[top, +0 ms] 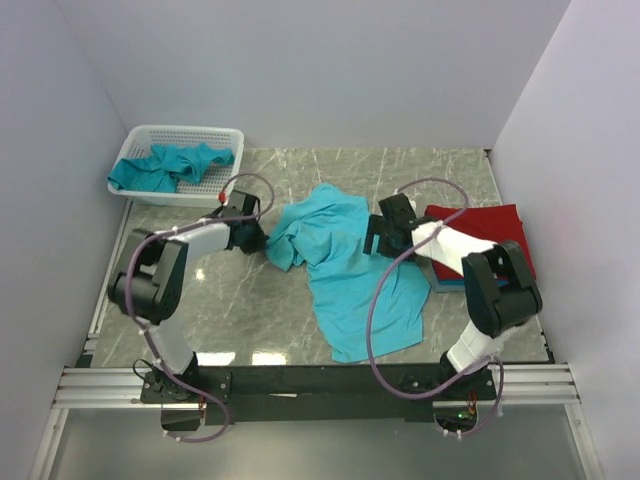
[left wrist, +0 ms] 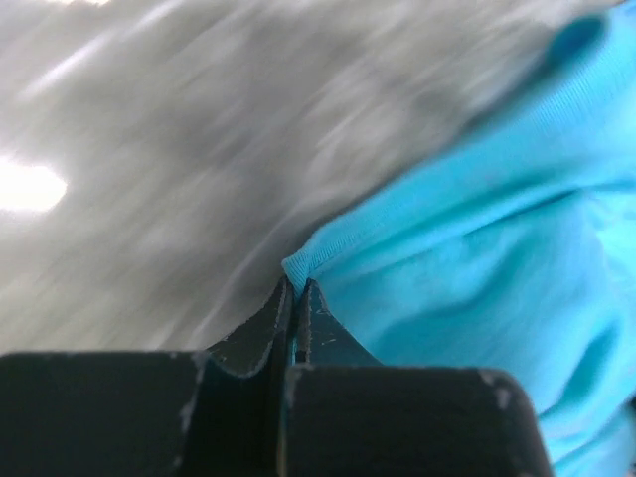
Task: Fold and stack the t-shirts
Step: Flatten the tshirt out
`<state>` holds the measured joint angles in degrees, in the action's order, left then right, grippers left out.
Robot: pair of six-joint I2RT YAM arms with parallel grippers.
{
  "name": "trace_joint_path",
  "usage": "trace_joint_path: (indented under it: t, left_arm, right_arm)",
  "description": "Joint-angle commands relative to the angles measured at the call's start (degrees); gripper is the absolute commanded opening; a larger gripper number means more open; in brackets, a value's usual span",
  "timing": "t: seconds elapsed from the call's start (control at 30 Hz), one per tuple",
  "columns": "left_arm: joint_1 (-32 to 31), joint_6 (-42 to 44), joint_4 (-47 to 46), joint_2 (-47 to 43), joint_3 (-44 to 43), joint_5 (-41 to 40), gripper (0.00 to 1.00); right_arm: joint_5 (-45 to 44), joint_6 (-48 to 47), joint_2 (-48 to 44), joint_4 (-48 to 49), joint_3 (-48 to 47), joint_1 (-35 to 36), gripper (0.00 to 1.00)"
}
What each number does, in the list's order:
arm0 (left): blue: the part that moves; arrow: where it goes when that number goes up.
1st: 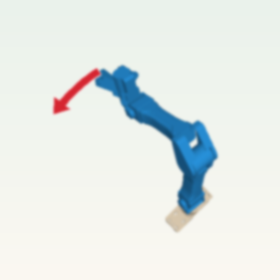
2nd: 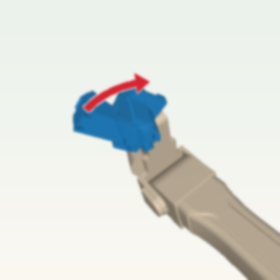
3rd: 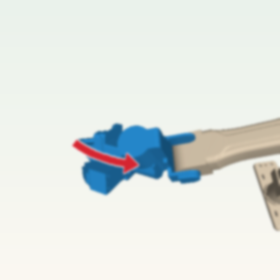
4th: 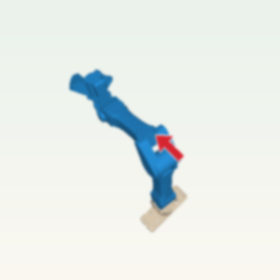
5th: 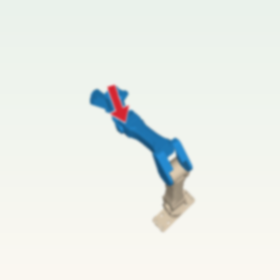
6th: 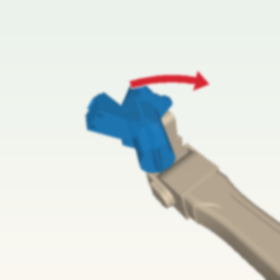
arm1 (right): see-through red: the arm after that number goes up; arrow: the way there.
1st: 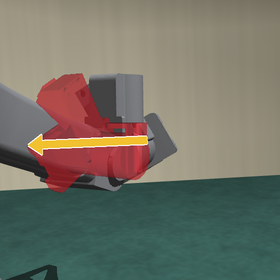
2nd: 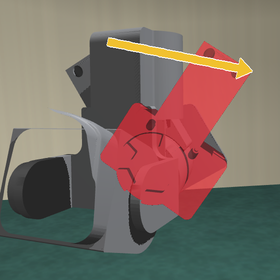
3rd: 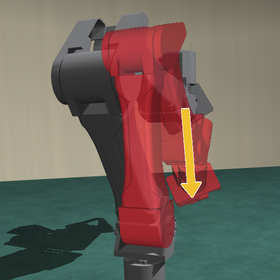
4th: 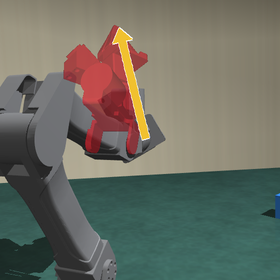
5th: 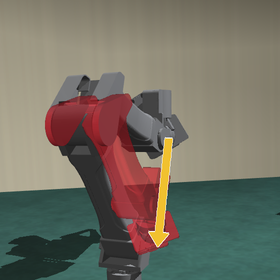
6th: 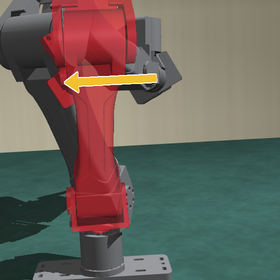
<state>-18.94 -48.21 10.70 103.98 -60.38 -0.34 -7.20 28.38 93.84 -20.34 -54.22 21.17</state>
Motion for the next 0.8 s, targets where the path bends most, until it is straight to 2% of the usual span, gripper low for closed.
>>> trace_joint_path:
  t: [0.0,0.2,0.33,0.53,0.63,0.77]
  left_arm:
    - [0.57,-2.15,5.73,-7.89,6.49,-6.34,0.01]
    - [0.75,-6.54,8.37,-19.42,17.74,-9.5,0.01]
    - [0.57,-9.88,12.14,-29.51,24.85,-10.64,0.01]
    - [0.13,-12.61,19.08,-44.82,30.22,-10.47,0.01]
    - [-0.04,-13.67,20.76,-51.94,31.37,-10.38,0.01]
    - [-0.05,-13.14,20.85,-57.92,31.38,-12.04,0.01]
  right_arm:
    - [1.39,-2.54,4.23,1.0,-6.5,-0.43,0.96]
    - [7.03,-4.38,18.2,-2.15,-22.93,0.8,0.96]
    - [11.24,-7.28,29.25,-6.2,-39.24,3.6,0.96]
    - [14.41,-10.88,41.22,-12.7,-60.87,7.83,0.96]
    - [13.36,-12.38,42.48,-14.99,-67.31,9.15,0.96]
    - [11.25,-13.18,36.6,-14.38,-65.5,10.12,0.96]
